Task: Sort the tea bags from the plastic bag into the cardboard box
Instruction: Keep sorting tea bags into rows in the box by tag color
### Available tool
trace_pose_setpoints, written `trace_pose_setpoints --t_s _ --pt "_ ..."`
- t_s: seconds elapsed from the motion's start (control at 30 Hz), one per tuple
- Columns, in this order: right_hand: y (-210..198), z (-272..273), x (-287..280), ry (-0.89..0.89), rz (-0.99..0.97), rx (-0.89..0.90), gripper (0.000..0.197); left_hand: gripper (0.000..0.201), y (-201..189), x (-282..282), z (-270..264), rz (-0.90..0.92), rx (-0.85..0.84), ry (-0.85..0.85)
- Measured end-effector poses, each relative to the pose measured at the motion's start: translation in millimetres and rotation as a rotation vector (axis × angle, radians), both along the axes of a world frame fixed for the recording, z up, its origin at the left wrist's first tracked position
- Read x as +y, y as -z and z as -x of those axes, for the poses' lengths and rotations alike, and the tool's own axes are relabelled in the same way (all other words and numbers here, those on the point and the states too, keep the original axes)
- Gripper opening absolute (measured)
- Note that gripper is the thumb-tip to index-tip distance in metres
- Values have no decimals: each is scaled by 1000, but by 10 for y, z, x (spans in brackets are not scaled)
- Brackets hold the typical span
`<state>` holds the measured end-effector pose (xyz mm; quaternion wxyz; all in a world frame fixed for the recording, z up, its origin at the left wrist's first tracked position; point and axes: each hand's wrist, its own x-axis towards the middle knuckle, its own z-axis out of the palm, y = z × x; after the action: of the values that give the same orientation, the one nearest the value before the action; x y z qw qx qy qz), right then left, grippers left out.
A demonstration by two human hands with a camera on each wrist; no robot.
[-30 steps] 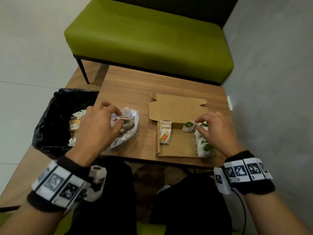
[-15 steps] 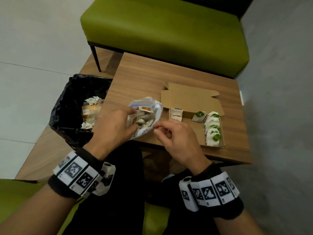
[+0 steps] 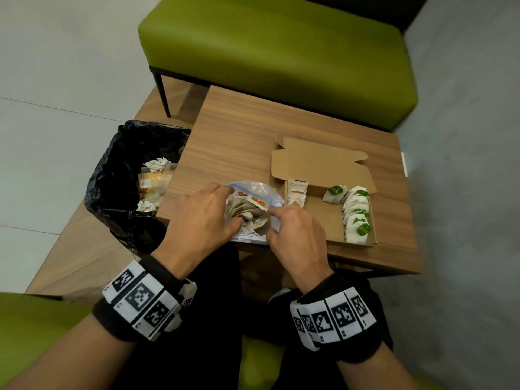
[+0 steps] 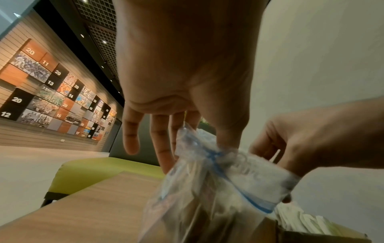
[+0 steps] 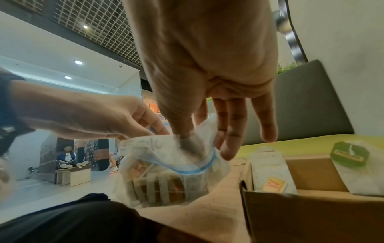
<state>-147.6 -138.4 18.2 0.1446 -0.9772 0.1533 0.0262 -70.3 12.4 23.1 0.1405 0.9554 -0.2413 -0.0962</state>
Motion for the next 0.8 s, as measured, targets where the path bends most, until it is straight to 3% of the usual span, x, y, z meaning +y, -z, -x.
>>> trace_pose_setpoints --t_s 0.2,0.33,0.47,0.8 --pt "14 -18 -65 -3 79 -37 44 61 42 -81 11 -62 51 119" --pt "62 -67 -84 -44 88 -101 31 64 77 -86 12 -85 45 166" --pt "63 -114 -67 -207 85 -197 12 65 78 -81 27 -102 19 195" --pt "57 -282 45 -377 187 -9 9 67 84 -55 6 -82 24 186"
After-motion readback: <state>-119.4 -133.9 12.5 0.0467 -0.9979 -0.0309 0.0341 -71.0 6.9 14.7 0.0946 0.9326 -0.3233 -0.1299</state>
